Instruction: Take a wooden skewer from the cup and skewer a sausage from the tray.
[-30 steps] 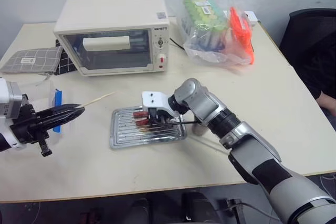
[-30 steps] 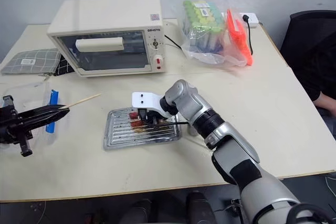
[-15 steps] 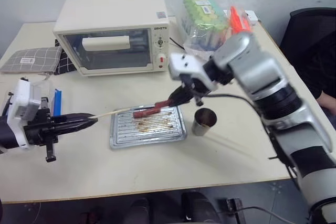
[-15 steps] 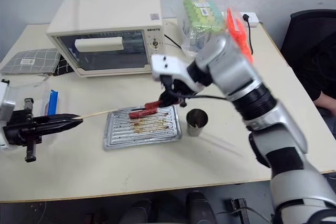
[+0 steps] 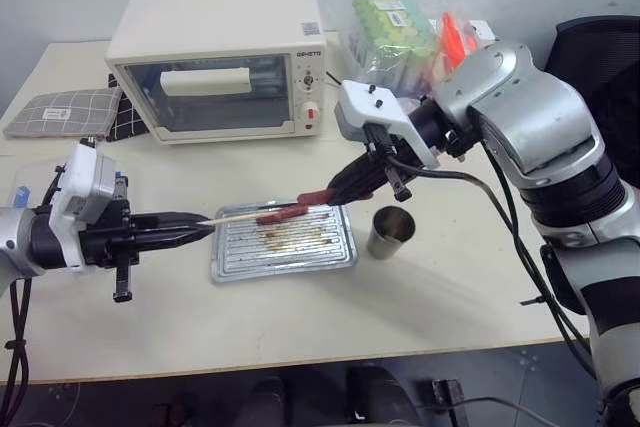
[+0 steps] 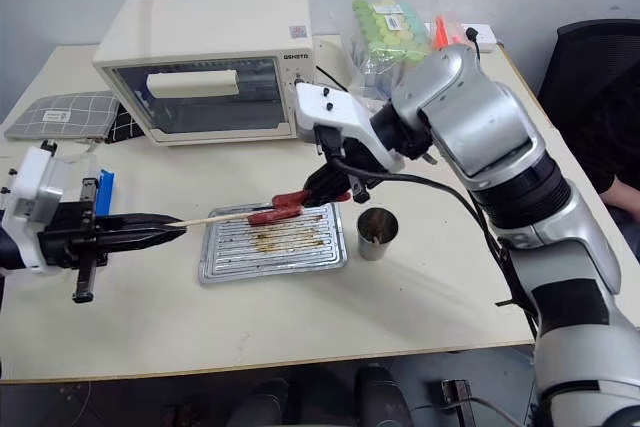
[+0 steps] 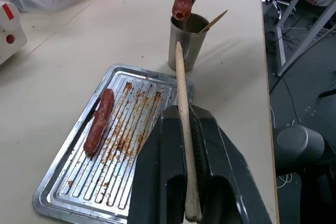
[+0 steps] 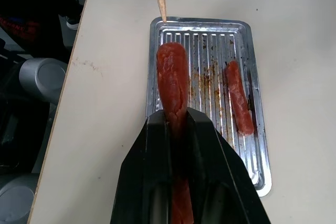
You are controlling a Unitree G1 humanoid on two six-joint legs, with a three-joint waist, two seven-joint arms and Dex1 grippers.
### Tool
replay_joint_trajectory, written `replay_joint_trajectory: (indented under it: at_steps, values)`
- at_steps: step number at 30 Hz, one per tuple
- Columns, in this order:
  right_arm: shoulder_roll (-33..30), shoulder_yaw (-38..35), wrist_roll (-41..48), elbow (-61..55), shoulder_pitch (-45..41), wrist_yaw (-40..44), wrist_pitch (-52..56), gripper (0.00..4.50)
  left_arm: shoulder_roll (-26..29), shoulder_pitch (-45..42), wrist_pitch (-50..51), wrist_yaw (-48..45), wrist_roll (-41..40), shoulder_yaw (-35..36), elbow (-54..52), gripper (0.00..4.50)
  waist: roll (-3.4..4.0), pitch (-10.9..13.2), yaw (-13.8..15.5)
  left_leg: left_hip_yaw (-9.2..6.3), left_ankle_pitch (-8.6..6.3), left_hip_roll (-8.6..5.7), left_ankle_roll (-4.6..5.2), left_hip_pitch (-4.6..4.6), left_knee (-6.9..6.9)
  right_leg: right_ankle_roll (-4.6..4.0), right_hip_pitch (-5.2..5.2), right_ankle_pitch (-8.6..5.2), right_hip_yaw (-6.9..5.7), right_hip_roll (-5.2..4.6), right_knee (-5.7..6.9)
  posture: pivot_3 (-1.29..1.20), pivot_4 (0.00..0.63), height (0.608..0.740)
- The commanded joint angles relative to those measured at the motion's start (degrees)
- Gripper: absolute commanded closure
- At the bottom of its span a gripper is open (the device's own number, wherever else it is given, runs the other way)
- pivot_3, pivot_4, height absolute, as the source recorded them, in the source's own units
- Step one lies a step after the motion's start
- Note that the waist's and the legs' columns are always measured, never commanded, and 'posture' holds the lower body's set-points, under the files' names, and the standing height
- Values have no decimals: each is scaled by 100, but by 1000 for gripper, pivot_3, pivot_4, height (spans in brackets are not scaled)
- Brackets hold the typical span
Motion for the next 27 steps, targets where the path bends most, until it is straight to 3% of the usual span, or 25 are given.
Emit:
replay_joint_trajectory:
  at_steps: [1,12,27]
  values:
    - [-117,-204,188,-251,-63,-58,75,4163,94,-153,-108,-82,54,-35,14,4500,0,0,15,0,0,0,0,0,1,0,0,0,0,0,0,0,150,740]
    - [-116,-190,448,-376,-89,-276,183,4163,-136,-753,-160,54,83,-665,-28,4500,0,0,85,0,0,-1,0,-2,6,0,1,0,0,0,1,0,150,740]
    - [-317,-150,480,-407,112,-362,126,4163,11,-946,-140,-115,115,-579,194,4500,0,0,85,0,0,0,0,-2,6,0,0,0,-1,1,1,0,150,740]
